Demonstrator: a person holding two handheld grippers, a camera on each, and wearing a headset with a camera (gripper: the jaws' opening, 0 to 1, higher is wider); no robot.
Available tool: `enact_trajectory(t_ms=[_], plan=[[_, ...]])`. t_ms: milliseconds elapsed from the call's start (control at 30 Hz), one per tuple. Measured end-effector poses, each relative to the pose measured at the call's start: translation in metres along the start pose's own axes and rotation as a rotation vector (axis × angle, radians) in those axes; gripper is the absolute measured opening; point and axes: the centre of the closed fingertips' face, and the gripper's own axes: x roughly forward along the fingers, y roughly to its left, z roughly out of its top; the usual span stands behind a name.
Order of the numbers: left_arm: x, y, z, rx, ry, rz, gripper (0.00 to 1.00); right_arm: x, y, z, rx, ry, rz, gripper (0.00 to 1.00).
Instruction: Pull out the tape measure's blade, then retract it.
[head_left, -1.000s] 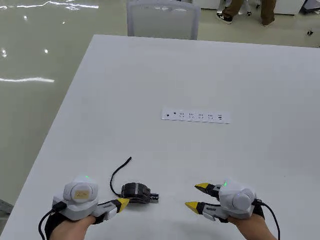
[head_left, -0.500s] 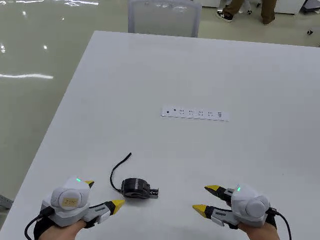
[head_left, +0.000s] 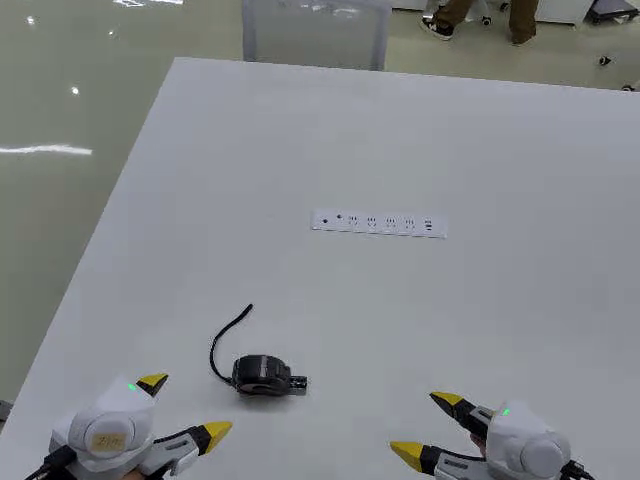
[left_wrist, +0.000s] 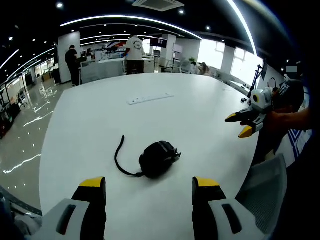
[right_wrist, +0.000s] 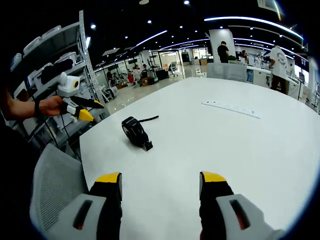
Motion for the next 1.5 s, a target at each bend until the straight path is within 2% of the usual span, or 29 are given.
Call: enact_trajectory(t_ms=[67, 267, 400, 533, 633, 1067, 1500], plan=[[-0.001, -0.001, -0.002, -0.013, -0.012, -0.013, 0.68, -0.005, 0.001, -0.004, 0.013, -0.004, -0.010, 0.64], [-0.003, -0.009, -0.014, 0.006, 0.005, -0.032, 0.69, -0.015, 0.008, -0.011, 0.055, -0.016, -0.030, 0.67], [-0.002, -0.010, -0.016, 0.004, 0.004, -0.034, 0.71, -0.016, 0.010, -0.013, 0.060, -0.019, -0.034, 0.68], [-0.002, -0.018, -0.022, -0.013, -0.005, -0.048, 0.73, -0.017, 0.021, -0.027, 0.084, -0.008, -0.036, 0.69], [-0.003, -0.022, -0.024, -0.027, -0.007, -0.054, 0.73, -0.017, 0.024, -0.028, 0.091, -0.011, -0.040, 0.70], [-0.008, -0.023, -0.034, -0.044, -0.009, -0.051, 0.74, -0.017, 0.026, -0.027, 0.091, -0.015, -0.046, 0.72], [-0.010, -0.024, -0.033, -0.057, -0.018, -0.047, 0.74, -0.021, 0.021, -0.034, 0.105, -0.014, -0.067, 0.73]])
